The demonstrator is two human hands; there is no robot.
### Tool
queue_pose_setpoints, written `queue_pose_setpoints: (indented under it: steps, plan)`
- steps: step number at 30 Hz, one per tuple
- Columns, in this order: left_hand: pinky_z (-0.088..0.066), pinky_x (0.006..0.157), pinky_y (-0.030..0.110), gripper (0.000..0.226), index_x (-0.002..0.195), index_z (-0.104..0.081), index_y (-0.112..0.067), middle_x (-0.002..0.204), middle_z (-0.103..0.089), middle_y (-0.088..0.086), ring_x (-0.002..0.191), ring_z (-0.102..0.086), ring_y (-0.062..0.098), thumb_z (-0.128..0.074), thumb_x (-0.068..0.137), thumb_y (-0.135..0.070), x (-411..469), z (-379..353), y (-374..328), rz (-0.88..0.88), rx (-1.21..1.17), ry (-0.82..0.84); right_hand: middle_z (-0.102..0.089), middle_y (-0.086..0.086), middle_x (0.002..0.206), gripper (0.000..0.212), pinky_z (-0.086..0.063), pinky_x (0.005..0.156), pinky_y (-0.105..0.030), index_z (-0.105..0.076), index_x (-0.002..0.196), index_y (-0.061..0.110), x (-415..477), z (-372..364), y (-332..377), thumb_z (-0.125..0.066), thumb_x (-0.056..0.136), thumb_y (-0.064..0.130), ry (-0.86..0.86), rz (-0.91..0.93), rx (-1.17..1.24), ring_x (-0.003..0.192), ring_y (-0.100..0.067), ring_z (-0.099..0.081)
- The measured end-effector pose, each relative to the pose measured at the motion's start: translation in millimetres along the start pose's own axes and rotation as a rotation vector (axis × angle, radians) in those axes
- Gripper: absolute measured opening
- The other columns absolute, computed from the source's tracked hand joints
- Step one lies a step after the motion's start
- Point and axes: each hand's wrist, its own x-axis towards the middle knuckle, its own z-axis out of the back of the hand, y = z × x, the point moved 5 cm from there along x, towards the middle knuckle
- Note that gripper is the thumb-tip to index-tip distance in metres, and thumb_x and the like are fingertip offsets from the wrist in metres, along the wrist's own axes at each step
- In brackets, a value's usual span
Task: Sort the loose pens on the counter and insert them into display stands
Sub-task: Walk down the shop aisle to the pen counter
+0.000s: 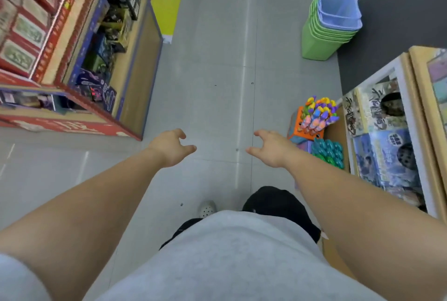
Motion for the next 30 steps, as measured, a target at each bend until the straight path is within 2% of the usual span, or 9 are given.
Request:
queue_pose_setpoints:
  steps: [6,9,11,14,16,24,30]
  plan:
    - [-0.046,0.096,0.037,0.063,0.145,-0.045,-0.020,0.142,-0.054,0.010,0.118,-0.057,0.029,-0.060,0.094,-0.055,110.3,62.8,-58.7,0.005,0.017,0.024,-0.033,-0.008,0.158,0.075,-0.036,0.112,-0.038,-0.029,0.156,0.023,117.9,79.6,7.4,-0.054,0.094,0.058,0.042,0.020,0.115,0.142,-0.028,-0.038]
    - [-0.048,0.081,0.035,0.062,0.145,-0.043,-0.020,0.141,-0.054,0.008,0.103,-0.056,0.025,-0.058,0.096,-0.054,169.1,105.8,-99.4,0.024,0.011,-0.010,-0.033,-0.008,0.158,0.075,-0.036,0.113,-0.040,-0.029,0.155,0.022,184.4,133.6,8.7,-0.054,0.095,0.058,0.051,0.058,0.089,0.142,-0.029,-0.038]
    - [-0.047,0.071,0.034,0.062,0.147,-0.042,-0.020,0.140,-0.053,0.008,0.103,-0.055,0.026,-0.057,0.097,-0.053,200.1,135.7,-127.7,0.049,0.017,-0.016,-0.034,-0.008,0.158,0.075,-0.036,0.114,-0.040,-0.029,0.155,0.022,222.9,174.0,8.0,-0.054,0.094,0.058,0.070,0.078,0.051,0.142,-0.029,-0.038]
    - [-0.050,0.090,0.038,0.065,0.147,-0.041,-0.021,0.142,-0.052,0.009,0.116,-0.058,0.028,-0.058,0.095,-0.056,242.8,170.7,-162.0,0.047,0.082,0.012,-0.036,-0.008,0.156,0.073,-0.038,0.112,-0.039,-0.033,0.154,0.023,273.6,229.2,3.1,-0.054,0.093,0.059,0.089,0.073,-0.010,0.140,-0.029,-0.040]
    - [-0.049,0.095,0.039,0.065,0.147,-0.041,-0.022,0.145,-0.050,0.009,0.119,-0.057,0.029,-0.058,0.094,-0.057,271.7,192.9,-179.8,0.059,0.057,0.027,-0.035,-0.006,0.158,0.074,-0.038,0.112,-0.040,-0.034,0.153,0.025,307.7,262.5,4.1,-0.054,0.092,0.062,0.105,0.061,-0.034,0.141,-0.029,-0.040]
    - [-0.042,0.084,0.032,0.064,0.144,-0.045,-0.021,0.143,-0.052,0.009,0.118,-0.057,0.028,-0.059,0.093,-0.056,421.5,292.0,-227.5,0.057,-0.062,0.008,-0.037,-0.007,0.155,0.077,-0.038,0.112,-0.044,-0.030,0.154,0.028,456.5,378.6,51.1,-0.057,0.090,0.061,0.104,0.080,-0.031,0.139,-0.030,-0.041]
    - [-0.042,0.086,0.031,0.061,0.143,-0.046,-0.020,0.139,-0.055,0.008,0.116,-0.057,0.027,-0.061,0.094,-0.053,542.8,395.1,-246.8,0.034,-0.084,0.027,-0.036,-0.006,0.156,0.076,-0.036,0.114,-0.043,-0.030,0.154,0.027,568.8,469.1,108.4,-0.056,0.091,0.061,0.119,0.052,-0.006,0.140,-0.029,-0.040]
